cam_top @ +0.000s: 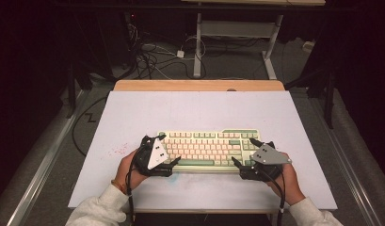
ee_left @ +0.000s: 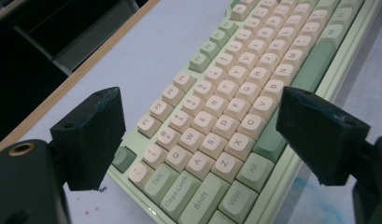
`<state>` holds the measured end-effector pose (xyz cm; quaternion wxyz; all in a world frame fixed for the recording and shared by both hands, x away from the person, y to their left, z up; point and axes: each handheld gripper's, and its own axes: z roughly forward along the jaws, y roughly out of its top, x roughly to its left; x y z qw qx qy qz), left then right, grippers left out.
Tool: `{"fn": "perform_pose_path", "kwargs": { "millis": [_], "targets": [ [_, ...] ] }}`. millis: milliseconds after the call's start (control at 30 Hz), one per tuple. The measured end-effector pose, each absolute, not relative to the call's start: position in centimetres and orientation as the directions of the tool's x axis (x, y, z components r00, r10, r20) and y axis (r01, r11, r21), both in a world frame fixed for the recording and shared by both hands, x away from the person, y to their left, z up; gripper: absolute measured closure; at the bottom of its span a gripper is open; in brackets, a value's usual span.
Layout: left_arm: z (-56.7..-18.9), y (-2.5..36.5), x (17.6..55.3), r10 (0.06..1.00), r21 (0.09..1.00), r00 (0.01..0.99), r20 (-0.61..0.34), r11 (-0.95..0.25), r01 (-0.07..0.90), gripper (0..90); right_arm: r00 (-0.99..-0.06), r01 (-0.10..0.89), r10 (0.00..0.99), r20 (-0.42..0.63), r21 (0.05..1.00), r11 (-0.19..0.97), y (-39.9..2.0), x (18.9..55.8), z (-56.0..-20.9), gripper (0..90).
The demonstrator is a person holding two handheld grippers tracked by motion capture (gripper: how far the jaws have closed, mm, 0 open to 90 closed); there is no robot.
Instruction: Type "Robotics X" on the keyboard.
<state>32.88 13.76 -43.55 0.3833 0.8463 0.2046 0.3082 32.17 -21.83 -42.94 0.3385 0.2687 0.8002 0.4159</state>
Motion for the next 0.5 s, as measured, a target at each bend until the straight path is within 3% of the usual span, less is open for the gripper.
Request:
{"fn": "perform_pose_path", "kwargs": {
  "millis": [500],
  "targets": [
    [-44.0, 15.8, 31.8, 0.581, 0.779, 0.714, 0.389, -0.622, 0.082, 14.6, -0.615, 0.15, 0.722, -0.316, 0.853, 0.501, -23.1, 31.3, -42.5, 16.1]
  ]
}}
